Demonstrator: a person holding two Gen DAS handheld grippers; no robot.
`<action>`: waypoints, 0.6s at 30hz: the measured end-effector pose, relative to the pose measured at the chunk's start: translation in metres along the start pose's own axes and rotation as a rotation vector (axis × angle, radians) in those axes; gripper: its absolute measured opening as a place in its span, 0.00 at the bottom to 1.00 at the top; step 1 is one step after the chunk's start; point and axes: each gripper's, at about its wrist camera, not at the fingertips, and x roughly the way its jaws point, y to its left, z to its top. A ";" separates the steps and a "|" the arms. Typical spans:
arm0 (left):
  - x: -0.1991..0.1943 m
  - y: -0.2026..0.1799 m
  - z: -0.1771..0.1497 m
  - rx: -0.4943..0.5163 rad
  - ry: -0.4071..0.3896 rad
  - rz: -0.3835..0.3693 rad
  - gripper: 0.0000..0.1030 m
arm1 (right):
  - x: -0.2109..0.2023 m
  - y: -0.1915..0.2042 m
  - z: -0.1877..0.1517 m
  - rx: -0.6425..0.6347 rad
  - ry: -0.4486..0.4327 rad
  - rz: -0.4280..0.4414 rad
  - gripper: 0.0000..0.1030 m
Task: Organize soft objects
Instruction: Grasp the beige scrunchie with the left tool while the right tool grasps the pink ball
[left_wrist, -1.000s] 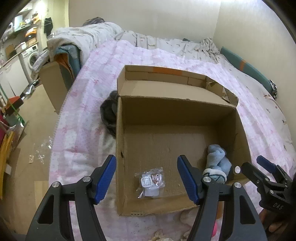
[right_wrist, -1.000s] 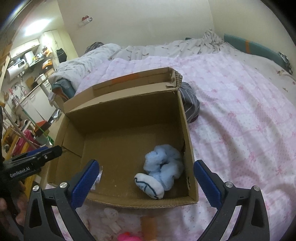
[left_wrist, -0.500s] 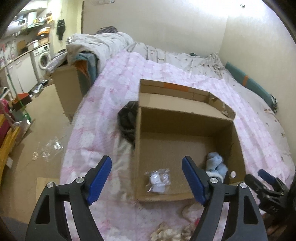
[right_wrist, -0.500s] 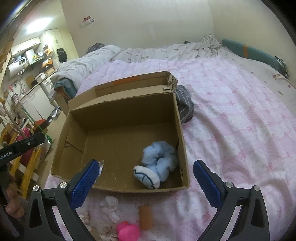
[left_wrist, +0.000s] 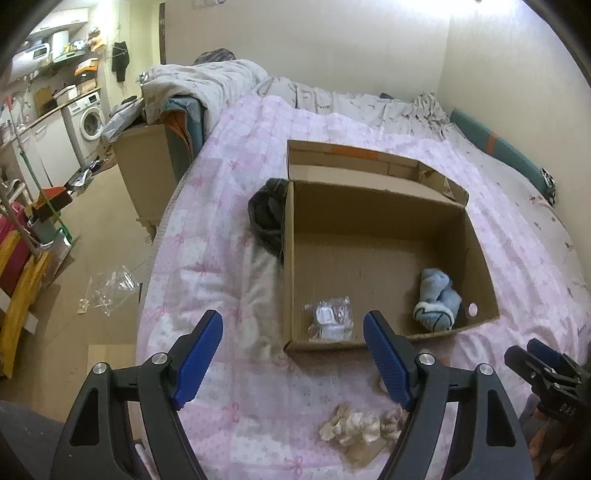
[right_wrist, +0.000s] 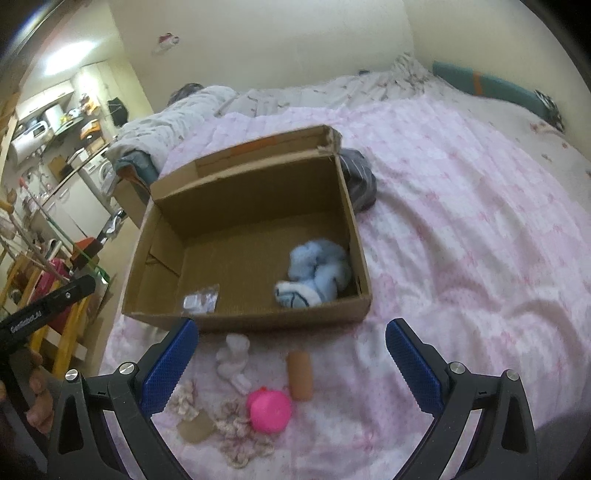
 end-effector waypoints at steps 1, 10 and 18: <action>0.000 0.001 -0.001 -0.007 0.009 0.000 0.74 | 0.001 -0.002 -0.003 0.015 0.017 0.003 1.00; 0.024 0.000 -0.027 -0.076 0.177 -0.079 0.74 | 0.004 -0.005 -0.011 0.069 0.071 0.049 1.00; 0.074 -0.033 -0.073 -0.077 0.462 -0.224 0.74 | 0.012 -0.015 -0.013 0.133 0.112 0.055 1.00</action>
